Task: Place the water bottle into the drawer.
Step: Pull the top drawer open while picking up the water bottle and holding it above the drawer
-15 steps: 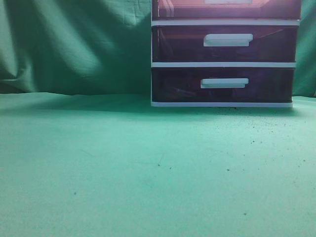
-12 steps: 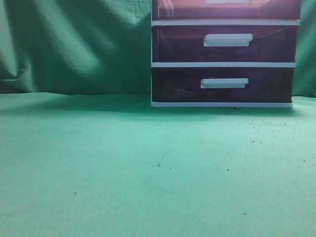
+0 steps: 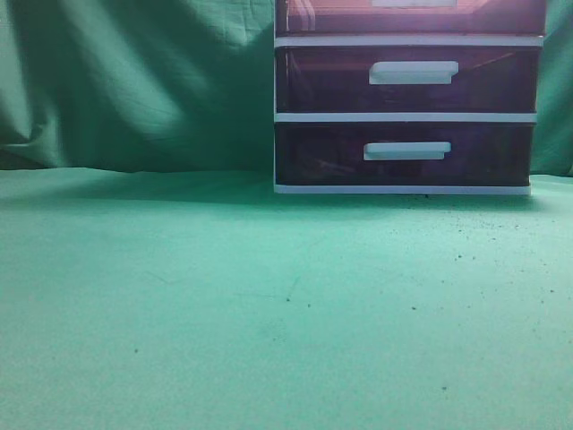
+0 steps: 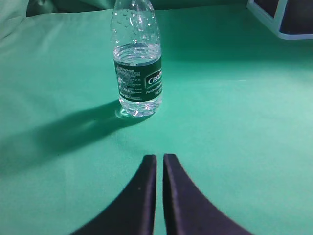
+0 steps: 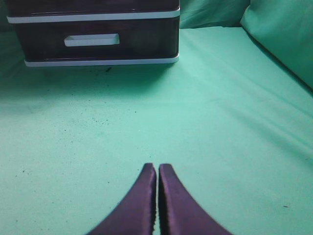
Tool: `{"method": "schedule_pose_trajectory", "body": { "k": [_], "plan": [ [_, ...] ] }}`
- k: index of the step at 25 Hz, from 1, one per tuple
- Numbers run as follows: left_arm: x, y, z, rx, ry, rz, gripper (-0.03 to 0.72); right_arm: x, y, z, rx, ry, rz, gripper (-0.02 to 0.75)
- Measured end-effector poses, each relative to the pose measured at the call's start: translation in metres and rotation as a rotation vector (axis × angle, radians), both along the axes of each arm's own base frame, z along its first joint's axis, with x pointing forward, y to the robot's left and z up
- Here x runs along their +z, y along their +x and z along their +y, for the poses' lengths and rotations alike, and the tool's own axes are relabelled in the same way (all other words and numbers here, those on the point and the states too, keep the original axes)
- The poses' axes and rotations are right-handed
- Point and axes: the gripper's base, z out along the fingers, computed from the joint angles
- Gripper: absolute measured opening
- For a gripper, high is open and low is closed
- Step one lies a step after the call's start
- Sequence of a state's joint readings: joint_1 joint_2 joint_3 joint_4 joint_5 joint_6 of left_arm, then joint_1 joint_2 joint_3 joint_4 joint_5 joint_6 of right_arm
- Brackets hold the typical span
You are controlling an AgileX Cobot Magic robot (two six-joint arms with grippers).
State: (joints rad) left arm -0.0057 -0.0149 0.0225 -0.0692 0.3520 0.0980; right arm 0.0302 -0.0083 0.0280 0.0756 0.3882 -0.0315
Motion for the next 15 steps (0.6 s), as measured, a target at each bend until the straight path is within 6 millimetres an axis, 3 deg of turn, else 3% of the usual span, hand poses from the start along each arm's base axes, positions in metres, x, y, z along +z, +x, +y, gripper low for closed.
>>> {"method": "schedule_pose_trajectory", "body": {
  "k": [5, 10, 15],
  "plan": [
    [0.002, 0.001, 0.000, 0.001, -0.011, -0.026, 0.000, 0.000, 0.000, 0.000, 0.000, 0.000, 0.000, 0.000],
    [0.023, 0.003, 0.000, 0.024, -0.164, -0.245, 0.000, 0.000, 0.000, 0.000, 0.000, 0.000, 0.000, 0.000],
    [0.036, 0.003, 0.003, 0.050, -0.189, -0.394, 0.000, 0.000, 0.000, 0.000, 0.000, 0.000, 0.000, 0.000]
  ]
}}
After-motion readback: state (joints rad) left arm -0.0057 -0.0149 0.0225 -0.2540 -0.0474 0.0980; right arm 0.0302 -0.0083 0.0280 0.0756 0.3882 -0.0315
